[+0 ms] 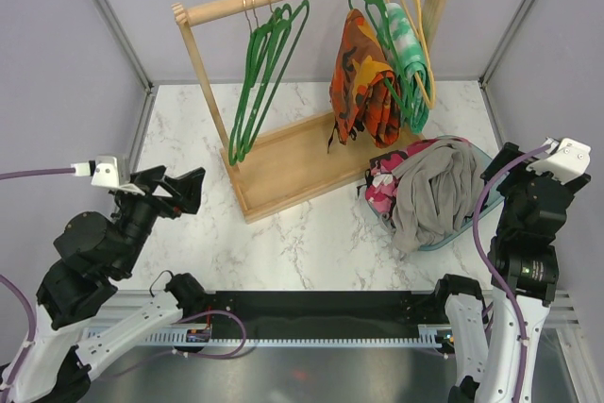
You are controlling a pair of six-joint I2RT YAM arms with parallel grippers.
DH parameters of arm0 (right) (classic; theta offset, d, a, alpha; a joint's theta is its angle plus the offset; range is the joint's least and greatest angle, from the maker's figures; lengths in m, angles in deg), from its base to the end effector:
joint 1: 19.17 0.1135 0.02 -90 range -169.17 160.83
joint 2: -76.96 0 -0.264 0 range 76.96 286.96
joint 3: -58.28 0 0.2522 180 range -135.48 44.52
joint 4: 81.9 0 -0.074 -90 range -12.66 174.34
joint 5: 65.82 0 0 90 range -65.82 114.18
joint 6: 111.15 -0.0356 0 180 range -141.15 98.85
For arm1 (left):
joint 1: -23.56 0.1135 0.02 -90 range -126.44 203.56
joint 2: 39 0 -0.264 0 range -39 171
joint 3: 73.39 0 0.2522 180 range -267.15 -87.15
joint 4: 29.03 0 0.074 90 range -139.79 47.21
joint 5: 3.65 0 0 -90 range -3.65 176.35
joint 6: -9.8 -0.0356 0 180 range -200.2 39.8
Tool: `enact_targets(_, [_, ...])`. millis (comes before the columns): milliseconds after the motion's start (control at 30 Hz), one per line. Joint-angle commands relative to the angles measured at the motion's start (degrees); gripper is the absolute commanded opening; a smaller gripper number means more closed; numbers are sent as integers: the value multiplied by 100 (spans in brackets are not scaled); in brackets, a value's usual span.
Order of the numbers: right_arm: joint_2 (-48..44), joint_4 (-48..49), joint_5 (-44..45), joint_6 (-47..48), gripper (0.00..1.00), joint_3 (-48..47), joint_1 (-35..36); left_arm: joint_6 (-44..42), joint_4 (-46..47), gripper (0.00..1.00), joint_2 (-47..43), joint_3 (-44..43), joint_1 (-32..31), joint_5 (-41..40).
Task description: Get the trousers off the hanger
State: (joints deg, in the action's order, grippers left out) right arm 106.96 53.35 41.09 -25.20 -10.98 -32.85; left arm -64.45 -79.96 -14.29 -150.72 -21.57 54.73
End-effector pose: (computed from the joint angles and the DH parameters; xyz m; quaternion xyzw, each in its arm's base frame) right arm 0.0891 -0.0323 0.3948 0.2105 0.7081 -0.1643 0.6536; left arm 0.0397 -0.0134 0.4273 -0.0191 0.6979 -0.1861 0.6913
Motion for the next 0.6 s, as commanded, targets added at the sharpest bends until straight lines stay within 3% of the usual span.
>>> enact_targets(0, [-64, 13, 181, 54, 98, 49, -13, -133, 140, 100, -115, 125, 12, -257])
enact_targets(567, [-3, 75, 208, 63, 98, 145, -13, 16, 122, 100, -361, 565, 12, -310])
